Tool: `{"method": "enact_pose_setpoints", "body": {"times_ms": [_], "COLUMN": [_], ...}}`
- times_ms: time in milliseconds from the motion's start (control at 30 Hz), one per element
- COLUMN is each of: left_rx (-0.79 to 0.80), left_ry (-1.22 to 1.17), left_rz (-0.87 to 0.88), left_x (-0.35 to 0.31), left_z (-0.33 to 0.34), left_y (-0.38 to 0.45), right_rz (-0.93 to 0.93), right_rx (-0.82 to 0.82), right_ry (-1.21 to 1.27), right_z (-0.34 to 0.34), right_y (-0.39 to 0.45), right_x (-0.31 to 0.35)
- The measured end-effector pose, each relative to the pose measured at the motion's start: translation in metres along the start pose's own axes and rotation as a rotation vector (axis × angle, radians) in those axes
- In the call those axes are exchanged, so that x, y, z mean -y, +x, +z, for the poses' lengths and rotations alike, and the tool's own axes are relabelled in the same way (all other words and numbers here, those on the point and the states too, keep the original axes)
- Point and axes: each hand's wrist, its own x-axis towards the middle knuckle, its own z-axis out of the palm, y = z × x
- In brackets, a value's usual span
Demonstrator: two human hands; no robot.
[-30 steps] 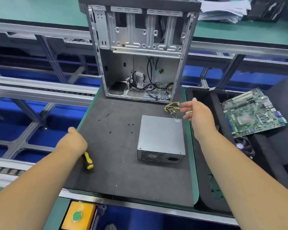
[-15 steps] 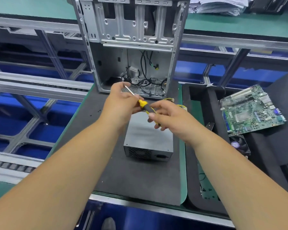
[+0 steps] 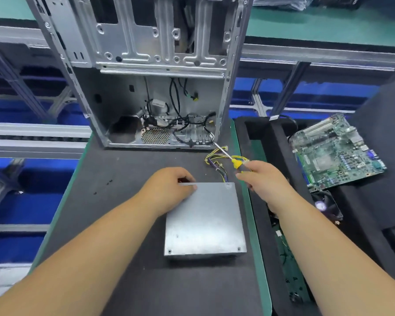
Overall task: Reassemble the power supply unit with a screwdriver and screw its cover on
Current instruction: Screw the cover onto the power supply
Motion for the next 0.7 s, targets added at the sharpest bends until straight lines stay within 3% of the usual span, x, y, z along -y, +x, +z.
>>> {"method": "enact_pose_setpoints", "body": {"times_ms": [133,433,567,700], "left_rx": [0.075,0.143,-0.044,-0.279], "left_ry": [-0.176,-0.236,-0.291,-0.324], "left_rz": [-0.041,-0.044,-0.084,-0.206], "left_x": [0.006,0.015,0.039,0.079], "left_z": [-0.007,-0.01,-0.031,-0.063], "left_y": [0.016,0.023,0.013,-0.009], "right_rz": [0.053,0.087,-0.025,-0.198], "right_rx": [0.078,0.142,0.05,0.119], "right_ry": [-0.029,-0.117,-0.199,-0.278], "right_z": [0.006,0.006,0.012,0.03], "right_y": [0.009,0.009,0.002,-0.007], "right_x": [0.0,0.006,0.028,0.061]}}
